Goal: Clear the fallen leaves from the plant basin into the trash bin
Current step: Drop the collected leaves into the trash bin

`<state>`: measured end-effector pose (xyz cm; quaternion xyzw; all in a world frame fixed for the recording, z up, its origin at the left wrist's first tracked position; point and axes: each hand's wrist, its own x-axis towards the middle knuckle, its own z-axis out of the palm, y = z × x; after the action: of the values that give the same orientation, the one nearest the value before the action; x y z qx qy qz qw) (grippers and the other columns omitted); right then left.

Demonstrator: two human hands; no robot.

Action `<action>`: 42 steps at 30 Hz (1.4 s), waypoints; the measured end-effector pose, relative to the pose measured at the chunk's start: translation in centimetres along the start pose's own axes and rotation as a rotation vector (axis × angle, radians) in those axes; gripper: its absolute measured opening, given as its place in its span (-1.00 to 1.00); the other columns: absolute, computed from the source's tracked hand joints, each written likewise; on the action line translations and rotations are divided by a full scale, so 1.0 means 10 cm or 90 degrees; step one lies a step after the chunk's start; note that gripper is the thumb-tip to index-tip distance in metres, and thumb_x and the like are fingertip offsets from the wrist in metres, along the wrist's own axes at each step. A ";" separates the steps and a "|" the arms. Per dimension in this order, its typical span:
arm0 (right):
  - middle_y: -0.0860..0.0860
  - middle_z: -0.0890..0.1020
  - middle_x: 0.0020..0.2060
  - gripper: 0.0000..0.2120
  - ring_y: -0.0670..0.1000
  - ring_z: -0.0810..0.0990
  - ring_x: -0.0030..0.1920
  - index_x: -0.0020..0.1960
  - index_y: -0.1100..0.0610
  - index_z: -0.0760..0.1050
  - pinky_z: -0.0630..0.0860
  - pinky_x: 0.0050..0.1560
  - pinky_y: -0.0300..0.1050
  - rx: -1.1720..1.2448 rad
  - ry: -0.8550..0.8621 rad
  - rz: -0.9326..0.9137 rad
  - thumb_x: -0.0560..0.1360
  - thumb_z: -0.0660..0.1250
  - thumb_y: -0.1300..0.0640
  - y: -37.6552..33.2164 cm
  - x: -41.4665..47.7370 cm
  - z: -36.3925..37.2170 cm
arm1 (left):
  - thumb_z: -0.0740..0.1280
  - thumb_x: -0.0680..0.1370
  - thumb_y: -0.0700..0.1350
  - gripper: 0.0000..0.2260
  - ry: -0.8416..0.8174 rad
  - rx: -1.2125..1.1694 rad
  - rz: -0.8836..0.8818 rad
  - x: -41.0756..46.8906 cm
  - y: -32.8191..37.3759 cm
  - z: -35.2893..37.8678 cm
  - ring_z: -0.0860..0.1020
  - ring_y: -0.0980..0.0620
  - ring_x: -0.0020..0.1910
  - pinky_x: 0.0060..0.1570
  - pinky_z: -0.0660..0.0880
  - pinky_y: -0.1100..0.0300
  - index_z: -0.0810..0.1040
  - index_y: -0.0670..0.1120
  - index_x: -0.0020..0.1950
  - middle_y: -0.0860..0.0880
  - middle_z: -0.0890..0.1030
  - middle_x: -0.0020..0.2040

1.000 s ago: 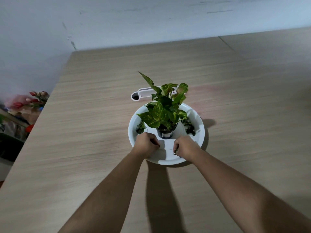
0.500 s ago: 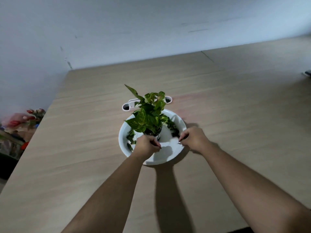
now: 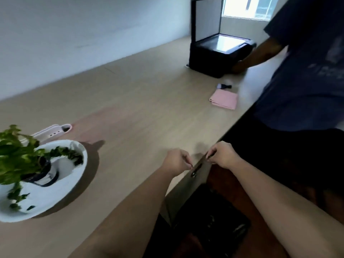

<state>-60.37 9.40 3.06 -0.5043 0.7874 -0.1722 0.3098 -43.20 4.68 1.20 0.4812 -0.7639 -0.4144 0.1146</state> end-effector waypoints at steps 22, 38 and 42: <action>0.17 0.64 0.07 -0.81 0.13 0.63 -0.06 0.08 0.20 0.59 0.52 -0.07 -0.16 0.158 -0.069 0.399 0.47 0.36 0.25 2.93 -0.16 1.35 | 0.42 0.43 -0.22 -0.90 -0.368 0.228 -0.017 1.00 -0.69 2.76 0.58 0.05 -0.16 -0.12 0.51 0.22 0.64 -0.03 -0.22 0.03 0.64 -0.21; 0.15 0.58 0.20 -0.76 0.14 0.58 0.13 0.17 0.13 0.55 0.55 0.17 -0.02 0.093 -0.045 0.275 0.57 0.19 0.19 2.28 -0.13 0.26 | 0.35 0.48 -0.09 -0.88 -0.305 0.194 -0.042 0.96 0.06 1.88 0.61 0.02 0.06 0.09 0.50 0.23 0.63 0.00 -0.01 -0.01 0.68 0.08; 0.13 0.63 0.11 -0.79 0.14 0.60 0.09 0.07 0.14 0.59 0.54 0.20 0.01 0.057 0.003 0.180 0.55 0.20 0.23 1.84 -0.08 -0.10 | 0.33 0.50 -0.10 -0.85 -0.216 0.198 -0.001 0.79 0.37 1.41 0.60 0.08 -0.01 0.00 0.45 0.28 0.63 -0.03 0.04 0.00 0.68 0.06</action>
<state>-73.45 18.00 -6.71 -0.3736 0.8428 -0.1630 0.3514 -57.64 6.21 -6.71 0.4173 -0.8263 -0.3670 -0.0913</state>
